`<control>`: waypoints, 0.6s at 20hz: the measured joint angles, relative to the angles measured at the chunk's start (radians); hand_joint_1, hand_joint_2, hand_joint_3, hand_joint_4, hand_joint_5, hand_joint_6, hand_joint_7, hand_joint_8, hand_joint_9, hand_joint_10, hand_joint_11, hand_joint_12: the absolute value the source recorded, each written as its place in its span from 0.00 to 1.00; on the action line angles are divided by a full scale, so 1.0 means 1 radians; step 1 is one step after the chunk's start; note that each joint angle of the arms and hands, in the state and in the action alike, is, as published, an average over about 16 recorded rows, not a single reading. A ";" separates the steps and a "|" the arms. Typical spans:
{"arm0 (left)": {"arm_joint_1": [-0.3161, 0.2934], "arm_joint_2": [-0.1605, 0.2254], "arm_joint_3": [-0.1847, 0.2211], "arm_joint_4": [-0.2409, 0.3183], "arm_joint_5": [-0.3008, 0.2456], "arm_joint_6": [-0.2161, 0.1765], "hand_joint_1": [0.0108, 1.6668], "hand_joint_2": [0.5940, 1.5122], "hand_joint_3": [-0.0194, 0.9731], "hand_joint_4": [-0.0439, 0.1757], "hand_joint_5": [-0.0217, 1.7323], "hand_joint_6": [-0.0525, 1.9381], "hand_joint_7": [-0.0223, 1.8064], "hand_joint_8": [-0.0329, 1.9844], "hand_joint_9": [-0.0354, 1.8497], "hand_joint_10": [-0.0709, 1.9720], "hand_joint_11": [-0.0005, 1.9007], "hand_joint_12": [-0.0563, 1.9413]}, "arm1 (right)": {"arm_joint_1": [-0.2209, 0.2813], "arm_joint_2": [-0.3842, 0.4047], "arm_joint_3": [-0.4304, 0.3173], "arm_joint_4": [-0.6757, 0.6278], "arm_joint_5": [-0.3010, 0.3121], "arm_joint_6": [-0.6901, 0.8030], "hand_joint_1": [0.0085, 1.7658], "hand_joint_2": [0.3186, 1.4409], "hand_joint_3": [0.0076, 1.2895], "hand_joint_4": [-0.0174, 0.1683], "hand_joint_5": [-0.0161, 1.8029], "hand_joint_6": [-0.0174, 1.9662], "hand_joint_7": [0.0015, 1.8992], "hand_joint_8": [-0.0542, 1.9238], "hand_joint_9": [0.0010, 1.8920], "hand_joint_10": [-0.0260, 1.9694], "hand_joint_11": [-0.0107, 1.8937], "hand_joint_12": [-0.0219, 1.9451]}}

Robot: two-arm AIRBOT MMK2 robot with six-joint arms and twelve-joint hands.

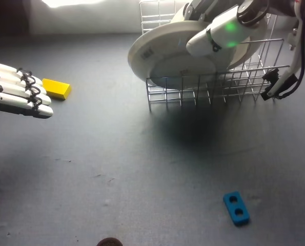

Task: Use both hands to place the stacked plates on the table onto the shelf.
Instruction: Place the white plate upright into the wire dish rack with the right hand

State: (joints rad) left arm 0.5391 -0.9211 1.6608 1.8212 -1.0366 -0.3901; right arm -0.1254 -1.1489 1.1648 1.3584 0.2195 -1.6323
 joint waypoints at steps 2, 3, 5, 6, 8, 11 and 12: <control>0.000 0.000 0.000 0.000 0.000 0.000 0.00 0.52 0.03 0.21 0.02 0.03 0.02 0.02 0.03 0.04 0.01 0.04 | -0.002 -0.002 0.004 -0.001 0.000 0.000 0.70 0.61 0.01 0.24 0.60 0.38 0.61 0.38 0.69 0.02 0.42 0.65; 0.000 0.000 0.000 0.000 0.000 0.000 0.00 0.52 0.03 0.21 0.02 0.03 0.02 0.02 0.03 0.04 0.01 0.04 | -0.003 -0.003 0.006 -0.001 0.000 0.000 0.70 0.61 0.01 0.23 0.60 0.38 0.60 0.38 0.69 0.02 0.42 0.65; 0.000 0.000 -0.001 0.001 0.000 0.000 0.00 0.52 0.03 0.21 0.02 0.03 0.02 0.02 0.03 0.04 0.01 0.04 | -0.004 -0.004 0.010 -0.001 0.000 0.001 0.70 0.61 0.01 0.23 0.60 0.38 0.60 0.38 0.69 0.02 0.42 0.65; 0.000 0.000 -0.001 0.001 0.000 0.000 0.00 0.52 0.03 0.21 0.02 0.03 0.02 0.02 0.03 0.04 0.01 0.04 | -0.004 -0.005 0.012 -0.001 0.000 0.001 0.70 0.61 0.01 0.22 0.59 0.39 0.60 0.38 0.69 0.02 0.42 0.64; 0.000 0.000 -0.001 0.001 0.000 0.000 0.00 0.52 0.03 0.21 0.02 0.03 0.02 0.02 0.03 0.04 0.01 0.04 | -0.005 -0.005 0.015 -0.001 0.000 0.002 0.70 0.61 0.01 0.21 0.59 0.39 0.60 0.37 0.69 0.02 0.42 0.64; 0.000 0.000 -0.002 0.002 0.000 0.000 0.00 0.52 0.03 0.21 0.02 0.03 0.02 0.02 0.03 0.04 0.01 0.04 | -0.006 -0.007 0.019 -0.002 0.002 0.003 0.70 0.61 0.01 0.20 0.59 0.39 0.61 0.37 0.69 0.02 0.42 0.63; 0.000 0.000 -0.002 0.002 0.000 0.000 0.00 0.52 0.03 0.21 0.02 0.03 0.02 0.02 0.03 0.04 0.01 0.04 | -0.006 -0.008 0.020 -0.002 0.002 0.004 0.70 0.61 0.01 0.19 0.59 0.39 0.61 0.38 0.69 0.02 0.42 0.63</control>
State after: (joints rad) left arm 0.5391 -0.9211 1.6584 1.8234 -1.0366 -0.3899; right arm -0.1314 -1.1569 1.1847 1.3563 0.2216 -1.6286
